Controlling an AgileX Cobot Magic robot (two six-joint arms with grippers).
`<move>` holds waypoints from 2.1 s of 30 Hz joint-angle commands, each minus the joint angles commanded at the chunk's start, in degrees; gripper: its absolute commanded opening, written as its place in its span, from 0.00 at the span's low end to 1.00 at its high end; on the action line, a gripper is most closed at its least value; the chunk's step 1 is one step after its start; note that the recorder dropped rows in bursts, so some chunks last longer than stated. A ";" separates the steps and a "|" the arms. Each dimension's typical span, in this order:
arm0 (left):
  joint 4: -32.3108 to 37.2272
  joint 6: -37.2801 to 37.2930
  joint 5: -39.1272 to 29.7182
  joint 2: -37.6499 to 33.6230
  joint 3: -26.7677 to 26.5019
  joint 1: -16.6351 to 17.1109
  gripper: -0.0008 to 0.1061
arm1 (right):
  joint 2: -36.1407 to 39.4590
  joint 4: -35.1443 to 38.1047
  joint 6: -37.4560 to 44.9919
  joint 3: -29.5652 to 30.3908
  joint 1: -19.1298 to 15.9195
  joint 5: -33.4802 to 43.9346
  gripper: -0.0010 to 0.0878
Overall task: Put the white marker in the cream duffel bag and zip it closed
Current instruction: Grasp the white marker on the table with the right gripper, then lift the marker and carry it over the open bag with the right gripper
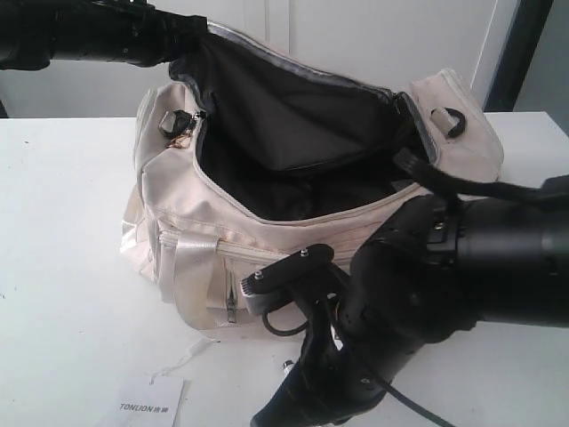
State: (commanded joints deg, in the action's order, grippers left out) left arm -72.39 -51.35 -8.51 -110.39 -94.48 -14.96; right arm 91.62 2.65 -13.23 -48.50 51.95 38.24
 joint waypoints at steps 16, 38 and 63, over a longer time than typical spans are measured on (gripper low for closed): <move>0.00 0.00 0.00 0.00 0.00 0.00 0.01 | 5.53 0.03 -2.47 0.00 0.00 -4.16 0.40; 0.00 0.00 0.00 0.00 0.00 0.00 0.01 | 7.61 0.14 -3.45 0.00 0.00 -3.16 0.01; 0.00 0.00 0.00 0.00 0.00 0.00 0.01 | -3.35 5.21 6.06 -3.75 0.00 1.46 0.01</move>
State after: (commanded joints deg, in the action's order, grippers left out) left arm -72.39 -51.35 -8.51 -110.39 -94.48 -14.96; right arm 88.27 7.86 -7.17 -52.25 51.95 39.70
